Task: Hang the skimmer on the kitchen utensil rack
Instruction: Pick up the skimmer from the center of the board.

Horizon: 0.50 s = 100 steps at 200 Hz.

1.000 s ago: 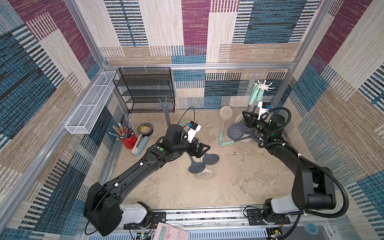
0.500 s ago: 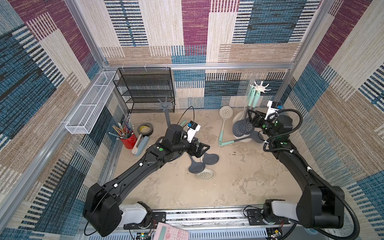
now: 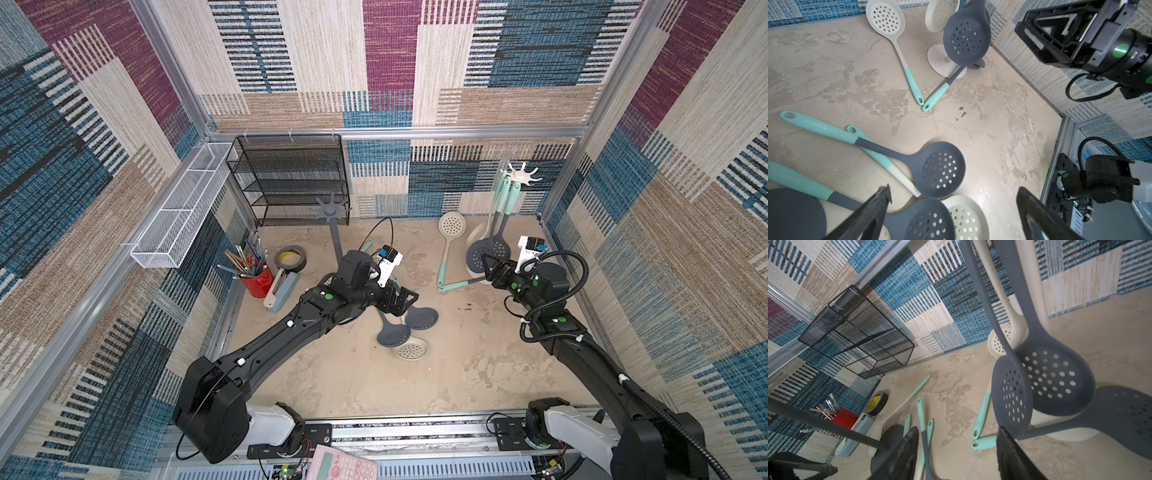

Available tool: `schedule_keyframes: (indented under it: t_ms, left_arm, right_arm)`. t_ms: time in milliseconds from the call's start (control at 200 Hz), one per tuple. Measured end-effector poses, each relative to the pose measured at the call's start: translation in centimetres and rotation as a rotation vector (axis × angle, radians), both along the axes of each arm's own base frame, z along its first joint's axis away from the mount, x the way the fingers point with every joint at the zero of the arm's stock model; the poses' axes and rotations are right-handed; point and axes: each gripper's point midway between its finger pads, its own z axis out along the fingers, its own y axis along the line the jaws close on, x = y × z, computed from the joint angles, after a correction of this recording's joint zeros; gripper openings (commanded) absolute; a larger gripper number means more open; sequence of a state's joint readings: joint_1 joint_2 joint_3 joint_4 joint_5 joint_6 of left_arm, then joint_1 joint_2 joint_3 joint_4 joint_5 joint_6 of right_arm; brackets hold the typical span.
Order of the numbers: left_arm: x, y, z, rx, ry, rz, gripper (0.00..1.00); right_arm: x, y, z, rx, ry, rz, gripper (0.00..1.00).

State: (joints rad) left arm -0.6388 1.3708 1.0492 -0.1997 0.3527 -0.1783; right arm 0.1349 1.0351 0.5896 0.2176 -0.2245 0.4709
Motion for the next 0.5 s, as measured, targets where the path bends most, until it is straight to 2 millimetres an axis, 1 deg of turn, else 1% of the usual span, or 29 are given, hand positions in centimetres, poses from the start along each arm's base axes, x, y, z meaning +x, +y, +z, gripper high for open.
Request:
schedule_keyframes:
  t_ms: [190, 296, 356, 426, 501]
  left_arm:
    - [-0.7, -0.7, -1.7, 0.057, 0.051, 0.003, 0.92]
    - [-1.0, -0.3, -2.4, 0.076, 0.09, 0.033, 0.91]
    - [-1.1, 0.2, -2.8, 0.096, 0.106, 0.065, 0.91]
    - [-1.6, 0.8, -3.2, 0.105, 0.141, 0.096, 0.91]
    - [-2.2, 1.6, -3.8, 0.124, 0.165, 0.114, 0.91]
  right_arm:
    - [-1.4, 2.2, -3.5, 0.009, 0.081, 0.066, 0.6]
    - [-1.7, 4.0, -5.5, 0.002, 0.132, 0.125, 0.6]
    - [-1.8, 5.3, -6.5, -0.012, 0.16, 0.17, 0.6]
    - [-1.6, 6.6, -7.1, -0.034, 0.177, 0.216, 0.59]
    - [-1.0, 8.1, -7.2, -0.062, 0.175, 0.261, 0.59]
